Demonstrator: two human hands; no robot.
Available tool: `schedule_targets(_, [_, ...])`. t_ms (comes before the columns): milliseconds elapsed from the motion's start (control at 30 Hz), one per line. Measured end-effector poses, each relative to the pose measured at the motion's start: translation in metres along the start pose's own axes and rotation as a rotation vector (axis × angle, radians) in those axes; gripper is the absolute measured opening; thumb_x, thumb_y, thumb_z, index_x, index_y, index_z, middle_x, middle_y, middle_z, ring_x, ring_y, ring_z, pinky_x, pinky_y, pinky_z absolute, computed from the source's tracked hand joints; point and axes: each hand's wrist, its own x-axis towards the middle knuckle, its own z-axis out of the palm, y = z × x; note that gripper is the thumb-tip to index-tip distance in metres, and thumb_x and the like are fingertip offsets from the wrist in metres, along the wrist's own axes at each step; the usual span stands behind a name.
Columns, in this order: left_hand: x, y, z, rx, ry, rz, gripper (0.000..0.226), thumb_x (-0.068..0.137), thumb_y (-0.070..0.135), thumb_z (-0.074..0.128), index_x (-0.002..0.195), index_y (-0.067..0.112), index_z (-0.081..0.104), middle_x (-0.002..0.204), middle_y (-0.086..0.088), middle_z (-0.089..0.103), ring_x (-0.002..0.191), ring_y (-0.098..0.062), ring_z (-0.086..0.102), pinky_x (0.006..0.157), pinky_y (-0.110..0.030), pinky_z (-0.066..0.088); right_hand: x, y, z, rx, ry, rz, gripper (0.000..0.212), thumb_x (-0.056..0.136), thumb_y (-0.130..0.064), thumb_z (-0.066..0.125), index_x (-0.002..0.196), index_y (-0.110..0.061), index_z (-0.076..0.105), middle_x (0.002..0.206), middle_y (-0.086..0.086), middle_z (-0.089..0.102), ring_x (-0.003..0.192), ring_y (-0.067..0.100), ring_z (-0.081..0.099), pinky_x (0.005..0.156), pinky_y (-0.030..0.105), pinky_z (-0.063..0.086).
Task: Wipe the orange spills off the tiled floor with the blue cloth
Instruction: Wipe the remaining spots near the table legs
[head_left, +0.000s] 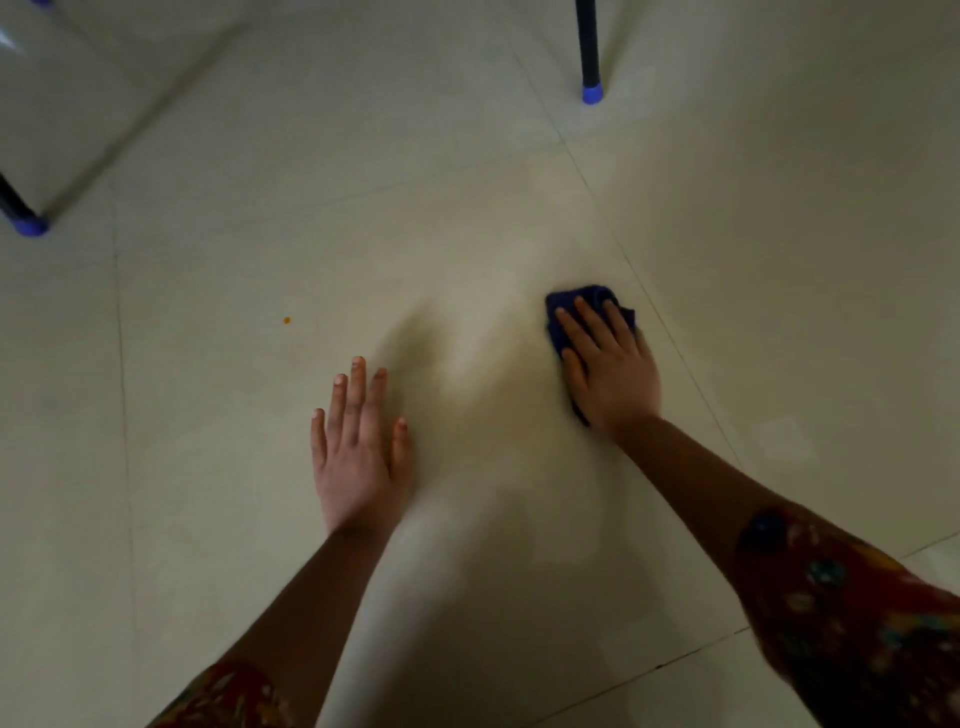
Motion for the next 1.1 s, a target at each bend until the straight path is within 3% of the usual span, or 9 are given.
schedule_targets(100, [0.003, -0.029, -0.007, 0.071, -0.012, -0.043, 0.061, 0.095, 0.046, 0.022, 0.153, 0.027, 0.018, 0.161, 0.011, 0.006, 0.147, -0.008, 0.003, 0.120, -0.040, 0.009, -0.006, -0.056, 0.017, 0.007, 0.008, -0.251, 0.051, 0.096, -0.040, 0.030, 0.145, -0.028, 0.042, 0.152, -0.001, 0.040, 0.145, 0.025, 0.027, 0.117, 0.042, 0.021])
schedule_targets(233, [0.007, -0.067, -0.014, 0.105, -0.006, -0.130, 0.061, 0.095, 0.046, 0.022, 0.153, 0.027, 0.016, 0.161, 0.011, 0.006, 0.148, -0.011, 0.004, 0.120, -0.040, 0.008, -0.052, -0.071, 0.017, -0.009, -0.165, -0.677, 0.050, 0.101, -0.041, 0.028, 0.150, -0.034, 0.027, 0.158, -0.008, 0.026, 0.149, 0.020, 0.014, 0.120, 0.040, 0.011])
schedule_targets(300, [0.009, -0.074, -0.014, 0.073, 0.019, -0.212, 0.063, 0.094, 0.047, 0.023, 0.153, 0.025, 0.018, 0.161, 0.008, 0.008, 0.148, -0.013, 0.006, 0.120, -0.040, 0.007, -0.031, -0.061, 0.017, -0.014, -0.117, -0.652, 0.049, 0.100, -0.041, 0.029, 0.148, -0.032, 0.035, 0.155, -0.005, 0.033, 0.147, 0.023, 0.022, 0.119, 0.042, 0.016])
schedule_targets(467, [0.012, -0.072, -0.009, 0.098, -0.014, -0.197, 0.063, 0.093, 0.050, 0.023, 0.152, 0.027, 0.021, 0.160, 0.008, 0.012, 0.148, -0.012, 0.008, 0.120, -0.037, 0.007, 0.056, -0.098, 0.032, -0.045, -0.016, -0.222, 0.056, 0.095, -0.043, 0.023, 0.148, -0.030, 0.035, 0.155, -0.001, 0.035, 0.145, 0.026, 0.025, 0.117, 0.046, 0.020])
schedule_targets(667, [0.011, -0.075, -0.012, 0.091, -0.014, -0.220, 0.062, 0.093, 0.049, 0.027, 0.151, 0.025, 0.026, 0.159, 0.008, 0.017, 0.147, -0.012, 0.013, 0.119, -0.037, 0.010, 0.032, -0.123, 0.033, -0.058, -0.165, -0.937, 0.050, 0.101, -0.041, 0.029, 0.150, -0.030, 0.031, 0.158, -0.005, 0.026, 0.148, 0.022, 0.016, 0.119, 0.043, 0.017])
schedule_targets(733, [0.013, -0.078, -0.012, 0.074, -0.003, -0.236, 0.063, 0.093, 0.048, 0.029, 0.151, 0.023, 0.026, 0.159, 0.007, 0.017, 0.147, -0.012, 0.012, 0.119, -0.035, 0.009, 0.070, -0.119, 0.038, -0.058, -0.102, -0.872, 0.050, 0.102, -0.040, 0.027, 0.150, -0.029, 0.033, 0.157, -0.002, 0.030, 0.146, 0.024, 0.022, 0.117, 0.046, 0.023])
schedule_targets(900, [0.010, -0.079, -0.008, 0.055, 0.043, -0.271, 0.067, 0.095, 0.042, 0.031, 0.153, 0.015, 0.015, 0.161, 0.000, 0.010, 0.149, -0.014, 0.002, 0.120, -0.031, 0.003, 0.148, -0.186, 0.054, 0.003, 0.045, -0.397, 0.044, 0.095, -0.038, 0.038, 0.135, -0.029, 0.055, 0.141, -0.003, 0.054, 0.132, 0.026, 0.048, 0.102, 0.048, 0.043])
schedule_targets(1033, [0.010, -0.082, -0.006, -0.006, 0.128, -0.350, 0.063, 0.095, 0.033, 0.027, 0.151, 0.006, 0.019, 0.160, -0.007, 0.016, 0.148, -0.018, 0.007, 0.120, -0.029, 0.003, 0.139, -0.263, 0.069, 0.036, 0.047, -0.797, 0.045, 0.094, -0.038, 0.038, 0.134, -0.028, 0.057, 0.141, -0.001, 0.054, 0.134, 0.028, 0.046, 0.107, 0.048, 0.040])
schedule_targets(1100, [0.010, -0.083, -0.005, -0.043, 0.159, -0.369, 0.060, 0.095, 0.027, 0.026, 0.150, 0.003, 0.022, 0.159, -0.009, 0.020, 0.147, -0.019, 0.011, 0.119, -0.028, 0.005, 0.106, -0.253, 0.069, 0.019, -0.118, -1.090, 0.043, 0.100, -0.039, 0.036, 0.139, -0.030, 0.050, 0.149, -0.004, 0.045, 0.142, 0.024, 0.033, 0.116, 0.041, 0.027])
